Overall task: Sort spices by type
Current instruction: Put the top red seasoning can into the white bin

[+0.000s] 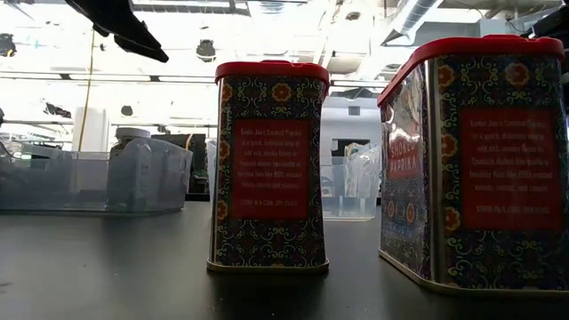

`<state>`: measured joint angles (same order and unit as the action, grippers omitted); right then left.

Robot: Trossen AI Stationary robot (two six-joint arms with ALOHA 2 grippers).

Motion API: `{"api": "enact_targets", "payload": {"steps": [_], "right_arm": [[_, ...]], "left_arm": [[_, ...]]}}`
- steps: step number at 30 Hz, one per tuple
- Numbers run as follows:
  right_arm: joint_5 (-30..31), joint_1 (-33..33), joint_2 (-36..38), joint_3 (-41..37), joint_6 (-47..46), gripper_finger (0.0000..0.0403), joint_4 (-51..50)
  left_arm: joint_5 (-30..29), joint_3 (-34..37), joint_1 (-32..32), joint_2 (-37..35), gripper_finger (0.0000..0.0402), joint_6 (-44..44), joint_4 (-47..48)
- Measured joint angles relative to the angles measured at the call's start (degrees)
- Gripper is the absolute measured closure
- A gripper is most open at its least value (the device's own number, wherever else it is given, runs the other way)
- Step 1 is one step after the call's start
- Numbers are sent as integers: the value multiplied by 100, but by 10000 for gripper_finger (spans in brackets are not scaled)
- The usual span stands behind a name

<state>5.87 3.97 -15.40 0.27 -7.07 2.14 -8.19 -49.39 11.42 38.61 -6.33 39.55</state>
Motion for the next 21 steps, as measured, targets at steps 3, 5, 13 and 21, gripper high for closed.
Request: {"api": "enact_targets", "payload": {"steps": [3, 5, 13, 21], "right_arm": [[4, 0, 0, 0, 0, 117, 1], [36, 0, 0, 0, 0, 117, 7], [858, -2, -2, 198, 44, 117, 36], [2047, 0, -2, 713, 18, 117, 71]], "left_arm": [[0, 0, 0, 0, 131, 15, 3], [0, 0, 0, 0, 131, 16, 13], [-4, 29, 0, 0, 131, 417, 65], [-18, 1074, 2, -224, 131, 481, -1260]]}}
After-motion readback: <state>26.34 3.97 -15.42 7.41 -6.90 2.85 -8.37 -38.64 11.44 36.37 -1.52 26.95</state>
